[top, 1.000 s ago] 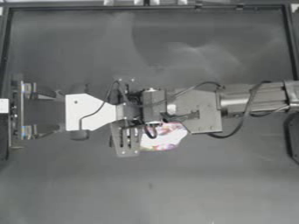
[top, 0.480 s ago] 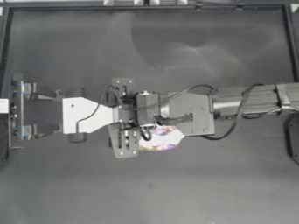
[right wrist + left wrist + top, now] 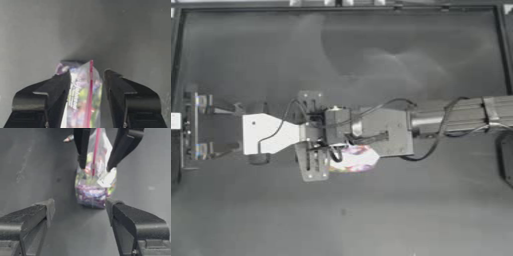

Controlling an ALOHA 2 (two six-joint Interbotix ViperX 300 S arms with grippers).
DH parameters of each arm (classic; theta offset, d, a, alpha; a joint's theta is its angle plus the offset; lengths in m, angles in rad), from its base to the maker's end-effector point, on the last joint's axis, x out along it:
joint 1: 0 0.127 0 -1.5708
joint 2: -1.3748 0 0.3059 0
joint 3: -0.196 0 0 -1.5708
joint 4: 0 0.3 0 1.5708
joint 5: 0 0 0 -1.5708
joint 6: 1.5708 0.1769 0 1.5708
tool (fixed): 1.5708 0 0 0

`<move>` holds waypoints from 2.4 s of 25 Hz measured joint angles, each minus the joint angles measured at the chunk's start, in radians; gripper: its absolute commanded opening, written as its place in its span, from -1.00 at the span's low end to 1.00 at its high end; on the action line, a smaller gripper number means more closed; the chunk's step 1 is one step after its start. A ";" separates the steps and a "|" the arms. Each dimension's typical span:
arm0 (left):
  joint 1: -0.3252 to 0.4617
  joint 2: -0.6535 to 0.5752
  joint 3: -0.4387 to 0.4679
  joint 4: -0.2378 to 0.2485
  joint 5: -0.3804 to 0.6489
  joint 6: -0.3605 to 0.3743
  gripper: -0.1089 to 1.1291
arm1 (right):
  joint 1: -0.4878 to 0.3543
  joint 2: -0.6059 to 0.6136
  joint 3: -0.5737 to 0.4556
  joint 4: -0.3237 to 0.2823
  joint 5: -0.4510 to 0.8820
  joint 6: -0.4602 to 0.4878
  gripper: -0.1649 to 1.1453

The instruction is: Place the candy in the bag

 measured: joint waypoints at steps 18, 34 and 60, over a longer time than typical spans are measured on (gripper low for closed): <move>0.000 0.000 0.008 0.000 -0.003 -0.002 0.70 | 0.000 0.017 -0.021 0.000 0.023 -0.002 0.17; 0.000 -0.002 0.008 0.000 -0.005 -0.002 0.70 | 0.002 0.017 -0.037 -0.020 0.035 -0.008 -0.29; -0.032 0.149 0.029 -0.032 -0.193 -0.002 0.70 | 0.002 0.017 -0.037 -0.021 0.038 -0.003 -0.64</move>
